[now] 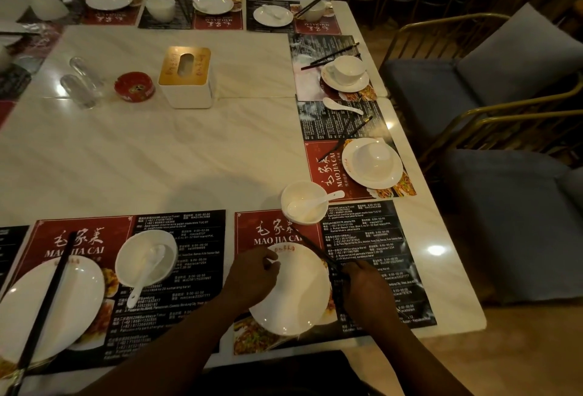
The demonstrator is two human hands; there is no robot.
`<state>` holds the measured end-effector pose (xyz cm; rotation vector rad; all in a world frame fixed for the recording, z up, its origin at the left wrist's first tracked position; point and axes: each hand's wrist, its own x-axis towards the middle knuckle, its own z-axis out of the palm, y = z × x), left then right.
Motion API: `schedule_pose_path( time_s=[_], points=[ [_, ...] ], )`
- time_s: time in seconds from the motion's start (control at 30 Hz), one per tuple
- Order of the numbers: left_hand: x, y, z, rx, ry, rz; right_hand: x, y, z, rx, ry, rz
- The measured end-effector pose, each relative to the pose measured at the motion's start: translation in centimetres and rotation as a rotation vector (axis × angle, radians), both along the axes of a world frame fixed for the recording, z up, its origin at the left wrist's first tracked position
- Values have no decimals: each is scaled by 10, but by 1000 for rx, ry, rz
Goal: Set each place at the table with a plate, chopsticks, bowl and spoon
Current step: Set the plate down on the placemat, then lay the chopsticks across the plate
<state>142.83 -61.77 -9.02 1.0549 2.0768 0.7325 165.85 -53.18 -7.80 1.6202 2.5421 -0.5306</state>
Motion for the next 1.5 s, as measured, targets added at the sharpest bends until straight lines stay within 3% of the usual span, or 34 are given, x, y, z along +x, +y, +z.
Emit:
schedule_pose_path(
  time_s=[0.2, 0.43, 0.53, 0.63, 0.93, 1.5],
  points=[
    [12, 15, 8, -29, -447, 175, -18, -26, 10, -92, 125, 52],
    [12, 24, 12, -19, -522, 315, -38, -41, 7, -206, 243, 40],
    [7, 25, 9, -67, -495, 276, -22, -24, 10, -204, 247, -52],
    [2, 24, 4, -122, -455, 244, 6, -1, 7, -105, 106, -163],
    [-5, 33, -1, -193, -313, 143, 22, 6, -1, -113, -102, -55],
    [-13, 35, -4, -153, -290, 141, -51, -43, 0, -345, 252, -152]
  ],
)
